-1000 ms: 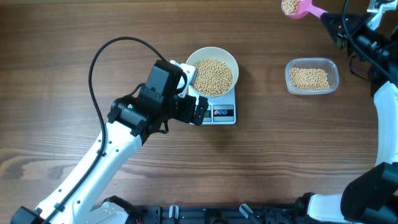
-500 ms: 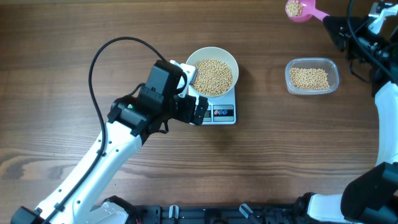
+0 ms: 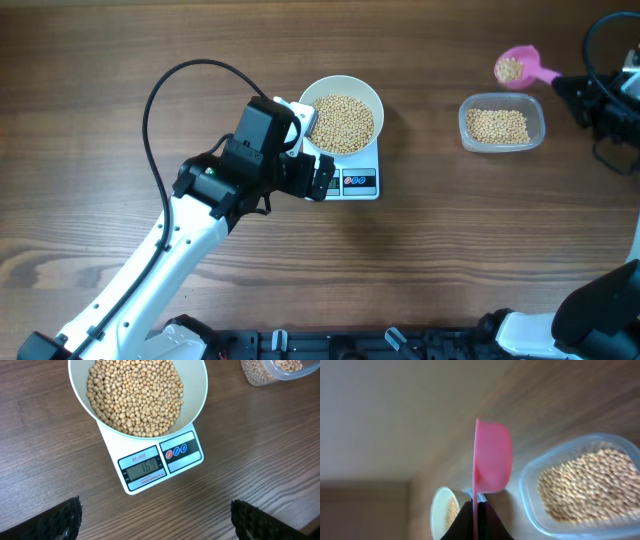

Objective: Scoop item into bowl and weigh 150g on scale
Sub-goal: 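Lift the filled scoop out and carry it right to the tub, then tip the scoop over the plastic tub to pour soybeans back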

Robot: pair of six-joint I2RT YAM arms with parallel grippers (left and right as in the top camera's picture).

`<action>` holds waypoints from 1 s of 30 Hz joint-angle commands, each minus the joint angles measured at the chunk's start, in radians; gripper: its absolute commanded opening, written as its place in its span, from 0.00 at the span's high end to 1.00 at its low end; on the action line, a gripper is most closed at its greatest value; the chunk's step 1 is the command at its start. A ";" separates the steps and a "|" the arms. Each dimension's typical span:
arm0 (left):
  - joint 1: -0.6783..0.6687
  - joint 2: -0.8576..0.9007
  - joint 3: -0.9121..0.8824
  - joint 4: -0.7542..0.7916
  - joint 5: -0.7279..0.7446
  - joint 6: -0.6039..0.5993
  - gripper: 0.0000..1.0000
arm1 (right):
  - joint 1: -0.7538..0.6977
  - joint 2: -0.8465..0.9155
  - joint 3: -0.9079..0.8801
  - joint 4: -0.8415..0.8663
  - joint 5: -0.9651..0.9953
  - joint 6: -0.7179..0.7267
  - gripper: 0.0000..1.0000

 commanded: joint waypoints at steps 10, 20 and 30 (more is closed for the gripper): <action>0.007 -0.003 0.015 0.002 -0.006 -0.005 0.00 | 0.104 -0.017 0.012 -0.132 0.402 -0.393 0.96; 0.007 -0.003 0.015 0.002 -0.006 -0.005 0.00 | 0.284 -0.017 0.012 -0.190 0.788 -0.574 0.96; 0.007 -0.003 0.015 0.002 -0.006 -0.005 0.00 | 0.472 -0.017 0.012 -0.153 1.201 -0.677 0.96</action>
